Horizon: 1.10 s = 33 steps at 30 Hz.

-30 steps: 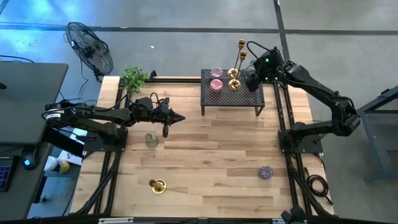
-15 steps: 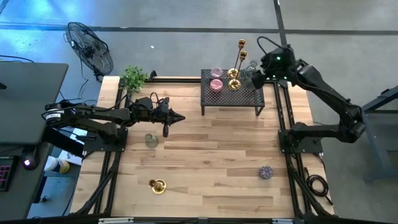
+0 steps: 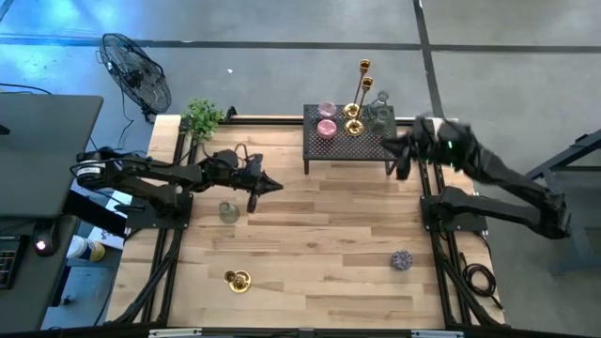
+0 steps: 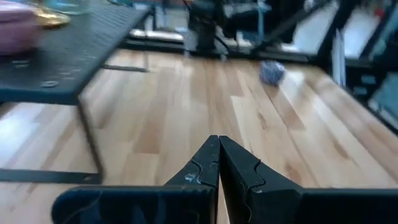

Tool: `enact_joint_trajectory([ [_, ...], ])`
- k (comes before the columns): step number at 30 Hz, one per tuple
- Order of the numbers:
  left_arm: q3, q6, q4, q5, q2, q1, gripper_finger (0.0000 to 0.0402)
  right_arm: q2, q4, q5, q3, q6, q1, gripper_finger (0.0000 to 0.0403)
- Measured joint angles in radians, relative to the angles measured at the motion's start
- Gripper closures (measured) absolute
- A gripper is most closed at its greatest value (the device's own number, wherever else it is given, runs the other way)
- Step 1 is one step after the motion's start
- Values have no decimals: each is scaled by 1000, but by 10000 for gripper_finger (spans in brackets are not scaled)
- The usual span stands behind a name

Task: Pick & Place candle stick holders
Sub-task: Put the gold candle holder on the shelf aligned with the other gold candle holder

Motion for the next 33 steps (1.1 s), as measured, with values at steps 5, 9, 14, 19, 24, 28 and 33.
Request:
enact_joint_trajectory([
  [5,155,131,-299,-172,-13,-173,399,-152,279,58,-228,23,174,382],
  [9,335,149,-624,-326,-19,-336,399,-191,425,121,-342,8,268,381],
  [14,477,14,-911,-388,-20,-529,399,-183,517,135,-414,-2,344,400],
  [19,523,-343,-1213,-514,-20,-737,399,-180,565,189,-460,-18,398,396],
  [24,523,-758,-1465,-677,-25,-955,400,-180,612,226,-485,-39,429,401],
  [28,483,-1013,-1483,-745,-26,-1139,401,-180,620,226,-485,-40,447,401],
  [33,356,-1246,-1306,-879,-25,-1322,401,-180,622,238,-485,-47,454,401],
])
